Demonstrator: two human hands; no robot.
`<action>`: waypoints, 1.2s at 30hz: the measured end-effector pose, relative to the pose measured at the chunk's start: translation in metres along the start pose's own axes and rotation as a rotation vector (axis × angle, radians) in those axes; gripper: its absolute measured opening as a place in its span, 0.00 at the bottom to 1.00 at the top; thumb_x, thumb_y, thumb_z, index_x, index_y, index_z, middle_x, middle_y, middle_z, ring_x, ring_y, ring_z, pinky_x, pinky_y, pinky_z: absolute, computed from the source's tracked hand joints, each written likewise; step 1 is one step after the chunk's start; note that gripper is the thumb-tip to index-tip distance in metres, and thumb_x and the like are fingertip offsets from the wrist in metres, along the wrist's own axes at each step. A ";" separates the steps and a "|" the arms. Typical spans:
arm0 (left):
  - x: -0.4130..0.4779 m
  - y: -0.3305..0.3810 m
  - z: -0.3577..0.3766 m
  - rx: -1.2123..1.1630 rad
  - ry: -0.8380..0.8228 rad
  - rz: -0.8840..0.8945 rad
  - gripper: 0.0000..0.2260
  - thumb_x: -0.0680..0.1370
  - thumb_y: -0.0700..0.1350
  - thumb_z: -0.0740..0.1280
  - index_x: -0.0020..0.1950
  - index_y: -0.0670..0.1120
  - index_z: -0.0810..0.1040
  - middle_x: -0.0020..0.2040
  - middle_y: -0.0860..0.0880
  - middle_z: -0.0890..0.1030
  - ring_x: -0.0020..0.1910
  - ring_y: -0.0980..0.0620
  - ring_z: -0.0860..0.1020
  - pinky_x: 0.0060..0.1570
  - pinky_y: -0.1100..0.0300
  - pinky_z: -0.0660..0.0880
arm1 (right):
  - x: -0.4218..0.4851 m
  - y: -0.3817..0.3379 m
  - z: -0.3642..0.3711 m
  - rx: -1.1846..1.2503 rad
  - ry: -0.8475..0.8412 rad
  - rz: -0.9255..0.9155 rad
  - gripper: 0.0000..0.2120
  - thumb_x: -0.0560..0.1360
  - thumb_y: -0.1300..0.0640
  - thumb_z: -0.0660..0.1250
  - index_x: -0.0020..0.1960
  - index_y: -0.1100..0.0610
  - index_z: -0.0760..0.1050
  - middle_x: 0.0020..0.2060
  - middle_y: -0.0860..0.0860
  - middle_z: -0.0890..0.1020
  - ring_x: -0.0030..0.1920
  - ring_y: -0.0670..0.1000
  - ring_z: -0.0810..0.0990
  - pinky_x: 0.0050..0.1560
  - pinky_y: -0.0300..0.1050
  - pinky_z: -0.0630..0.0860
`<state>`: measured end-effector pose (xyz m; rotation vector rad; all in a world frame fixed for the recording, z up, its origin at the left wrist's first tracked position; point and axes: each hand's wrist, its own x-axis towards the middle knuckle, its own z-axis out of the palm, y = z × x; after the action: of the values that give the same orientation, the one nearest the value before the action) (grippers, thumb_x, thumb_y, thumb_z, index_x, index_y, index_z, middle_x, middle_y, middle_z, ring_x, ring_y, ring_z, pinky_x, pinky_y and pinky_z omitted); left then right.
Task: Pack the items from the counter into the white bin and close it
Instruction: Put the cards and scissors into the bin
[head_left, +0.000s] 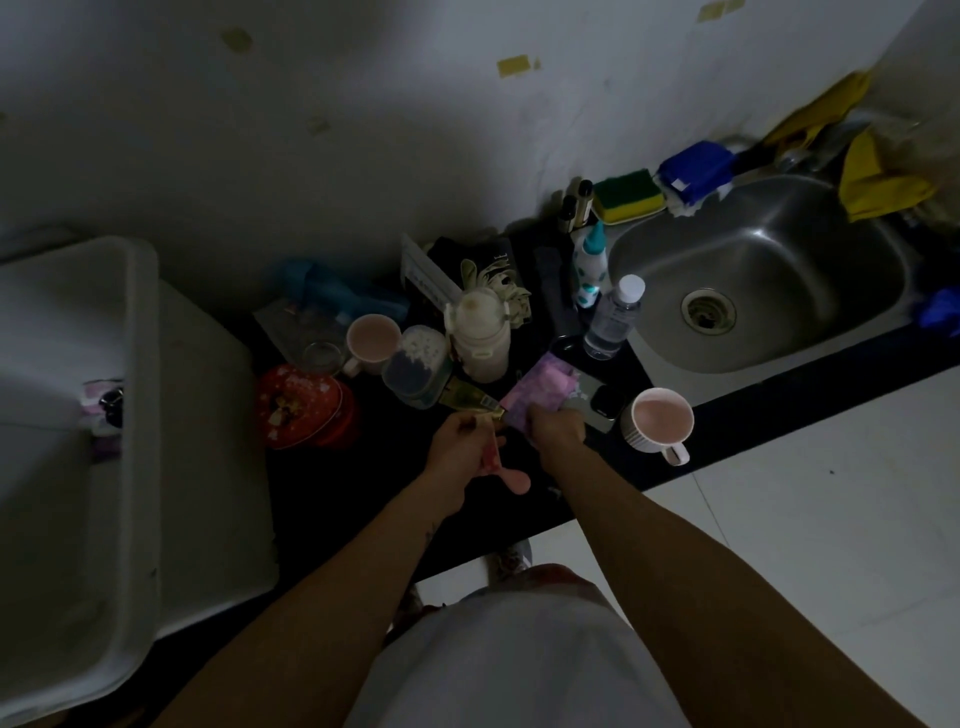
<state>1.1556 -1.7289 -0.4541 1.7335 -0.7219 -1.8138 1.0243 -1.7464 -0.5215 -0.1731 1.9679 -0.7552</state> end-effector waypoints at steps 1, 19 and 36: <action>0.000 0.000 -0.001 -0.003 0.000 0.003 0.03 0.81 0.42 0.65 0.52 0.45 0.76 0.51 0.47 0.82 0.48 0.50 0.82 0.41 0.55 0.79 | 0.000 -0.001 -0.001 -0.025 0.003 -0.020 0.23 0.74 0.53 0.68 0.62 0.68 0.75 0.55 0.63 0.80 0.54 0.61 0.81 0.54 0.53 0.80; 0.005 0.001 -0.016 -0.070 0.101 0.005 0.05 0.81 0.41 0.64 0.55 0.43 0.76 0.45 0.44 0.83 0.42 0.46 0.82 0.45 0.48 0.79 | -0.049 0.021 -0.036 0.112 -0.420 -0.427 0.14 0.80 0.53 0.65 0.63 0.57 0.73 0.55 0.55 0.82 0.53 0.53 0.82 0.53 0.50 0.81; -0.006 -0.004 -0.039 -0.117 0.174 0.105 0.08 0.76 0.34 0.68 0.49 0.45 0.75 0.47 0.43 0.81 0.43 0.47 0.80 0.42 0.54 0.78 | -0.068 0.020 -0.002 -0.158 -0.642 -0.584 0.14 0.81 0.52 0.61 0.65 0.56 0.70 0.57 0.52 0.81 0.55 0.47 0.82 0.53 0.42 0.79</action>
<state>1.1943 -1.7232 -0.4540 1.7183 -0.6111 -1.5807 1.0610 -1.7010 -0.4810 -0.9907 1.3527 -0.7783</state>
